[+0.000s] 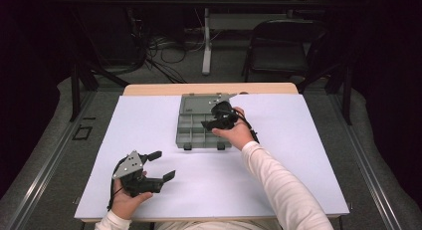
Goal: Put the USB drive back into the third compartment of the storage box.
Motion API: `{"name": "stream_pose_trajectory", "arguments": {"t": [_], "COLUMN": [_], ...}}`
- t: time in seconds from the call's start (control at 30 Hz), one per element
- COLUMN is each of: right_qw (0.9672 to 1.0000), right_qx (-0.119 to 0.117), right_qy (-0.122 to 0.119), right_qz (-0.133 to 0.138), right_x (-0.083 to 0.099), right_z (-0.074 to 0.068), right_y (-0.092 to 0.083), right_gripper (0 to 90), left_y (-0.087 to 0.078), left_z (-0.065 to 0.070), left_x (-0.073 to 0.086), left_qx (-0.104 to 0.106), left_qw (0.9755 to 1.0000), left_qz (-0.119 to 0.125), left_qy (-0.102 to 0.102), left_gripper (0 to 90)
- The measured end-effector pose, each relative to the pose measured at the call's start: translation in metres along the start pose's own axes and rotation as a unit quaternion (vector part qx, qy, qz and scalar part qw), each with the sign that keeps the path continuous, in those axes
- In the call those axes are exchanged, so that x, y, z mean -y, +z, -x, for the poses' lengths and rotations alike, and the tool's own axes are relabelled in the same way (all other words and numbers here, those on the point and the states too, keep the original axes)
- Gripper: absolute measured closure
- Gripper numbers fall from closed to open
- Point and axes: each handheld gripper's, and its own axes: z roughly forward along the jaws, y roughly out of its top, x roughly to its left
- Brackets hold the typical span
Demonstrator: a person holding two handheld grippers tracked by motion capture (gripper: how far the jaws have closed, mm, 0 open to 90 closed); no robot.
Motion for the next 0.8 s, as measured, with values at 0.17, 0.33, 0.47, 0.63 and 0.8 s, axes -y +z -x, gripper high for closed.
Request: {"name": "stream_pose_trajectory", "arguments": {"t": [0.17, 0.33, 0.47, 0.63, 0.8], "right_qw": [0.9999, 0.9996, 0.9994, 0.9993, 0.9989], "right_qx": [-0.005, -0.008, -0.009, -0.015, -0.018], "right_qy": [-0.008, -0.012, -0.011, -0.005, -0.003], "right_qz": [0.013, 0.024, 0.03, 0.035, 0.044], "right_x": [0.002, 0.006, 0.01, 0.015, 0.018], "right_z": [-0.007, -0.01, -0.011, -0.01, -0.01], "right_y": [-0.007, -0.017, -0.024, -0.033, -0.04], "right_gripper": [32.6, 29.2, 25.6, 22.7, 18.2], "left_y": [0.0, 0.0, 0.001, 0.003, 0.004], "left_z": [-0.001, -0.002, -0.002, -0.003, -0.006], "left_x": [0.0, 0.0, 0.0, -0.001, 0.0], "left_qx": [0.0, 0.0, -0.003, -0.008, -0.005], "left_qw": [1.0, 1.0, 1.0, 0.9999, 0.9999], "left_qz": [-0.001, 0.0, 0.0, 0.0, -0.001], "left_qy": [0.0, -0.002, -0.005, -0.007, -0.011], "left_gripper": [15.0, 15.0, 15.0, 15.0, 15.0]}}
